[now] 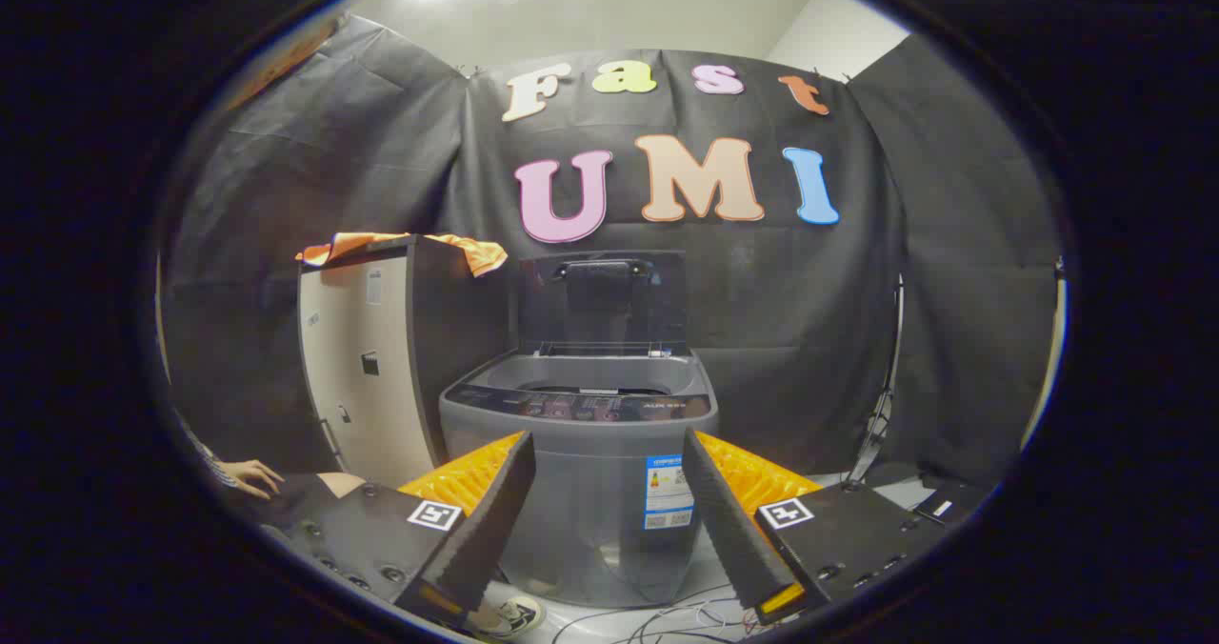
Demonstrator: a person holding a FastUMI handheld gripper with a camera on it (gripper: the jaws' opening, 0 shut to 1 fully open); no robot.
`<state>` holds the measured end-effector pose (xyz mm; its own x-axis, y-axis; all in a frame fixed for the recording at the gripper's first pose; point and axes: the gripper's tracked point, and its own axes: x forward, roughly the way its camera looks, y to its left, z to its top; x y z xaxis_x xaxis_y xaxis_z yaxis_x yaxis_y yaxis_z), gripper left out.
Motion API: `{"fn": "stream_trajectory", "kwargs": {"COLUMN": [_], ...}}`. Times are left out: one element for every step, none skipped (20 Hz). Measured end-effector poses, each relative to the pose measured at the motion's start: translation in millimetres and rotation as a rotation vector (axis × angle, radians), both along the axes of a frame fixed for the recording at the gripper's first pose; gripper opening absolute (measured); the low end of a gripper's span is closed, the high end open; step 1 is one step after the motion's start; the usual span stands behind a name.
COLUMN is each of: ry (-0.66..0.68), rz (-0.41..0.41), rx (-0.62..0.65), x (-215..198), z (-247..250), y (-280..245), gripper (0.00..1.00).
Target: Put the clothes into the washing machine and then close the washing machine lid.
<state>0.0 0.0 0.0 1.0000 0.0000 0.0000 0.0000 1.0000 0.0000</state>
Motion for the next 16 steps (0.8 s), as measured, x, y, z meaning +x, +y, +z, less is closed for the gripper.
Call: {"fn": "stream_trajectory", "kwargs": {"ry": [0.0,0.0,0.0,0.002,0.003,0.002,0.0,0.0,0.0,0.0,0.001,0.0,0.0,0.0,0.001,0.002], "rz": [0.0,0.0,0.0,-0.001,-0.001,-0.001,-0.001,-0.001,-0.001,-0.001,-0.001,-0.001,-0.001,-0.001,-0.001,-0.001], "rx": [0.0,0.0,0.0,0.0,0.0,0.0,0.001,0.0,0.001,0.001,0.0,0.001,0.001,0.001,0.001,0.001], "x": [0.0,0.1,-0.1,0.4,-0.4,-0.9,-0.9,-0.8,0.0,0.1,-0.1,0.0,-0.2,0.1,-0.1,0.1], "z": [-0.5,0.0,-0.4,-0.4,-1.2,-0.2,-0.1,0.5,-0.5,-0.4,-0.5,-0.7,-0.4,-0.5,-1.1,-0.5], "y": [0.2,0.2,0.1,0.1,0.1,0.3,-0.1,0.4,-0.1,0.0,0.0,0.2,0.2,0.4,0.1,-0.2], "gripper": [0.97,0.97,0.97,0.97,0.97,0.97,0.97,0.97,0.97,0.97,0.97,0.97,0.97,0.97,0.97,0.97]}}
